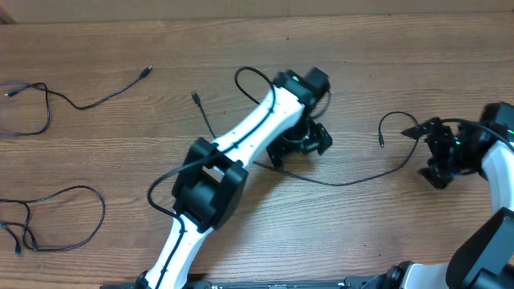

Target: Untangle cables

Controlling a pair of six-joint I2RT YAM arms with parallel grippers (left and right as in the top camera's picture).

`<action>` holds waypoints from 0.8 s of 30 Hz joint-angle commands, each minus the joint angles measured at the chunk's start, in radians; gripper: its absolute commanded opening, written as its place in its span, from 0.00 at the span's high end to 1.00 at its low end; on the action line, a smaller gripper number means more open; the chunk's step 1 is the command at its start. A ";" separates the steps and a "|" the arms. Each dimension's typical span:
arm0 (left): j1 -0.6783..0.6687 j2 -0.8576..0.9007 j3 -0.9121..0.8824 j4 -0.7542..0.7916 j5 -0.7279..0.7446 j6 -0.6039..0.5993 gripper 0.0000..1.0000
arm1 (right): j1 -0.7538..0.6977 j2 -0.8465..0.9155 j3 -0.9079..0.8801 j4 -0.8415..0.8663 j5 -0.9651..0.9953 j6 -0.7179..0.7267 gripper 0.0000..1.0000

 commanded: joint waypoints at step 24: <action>-0.160 0.029 -0.243 0.249 -0.174 -0.559 0.60 | -0.120 -0.004 0.027 -0.080 -0.012 -0.038 0.00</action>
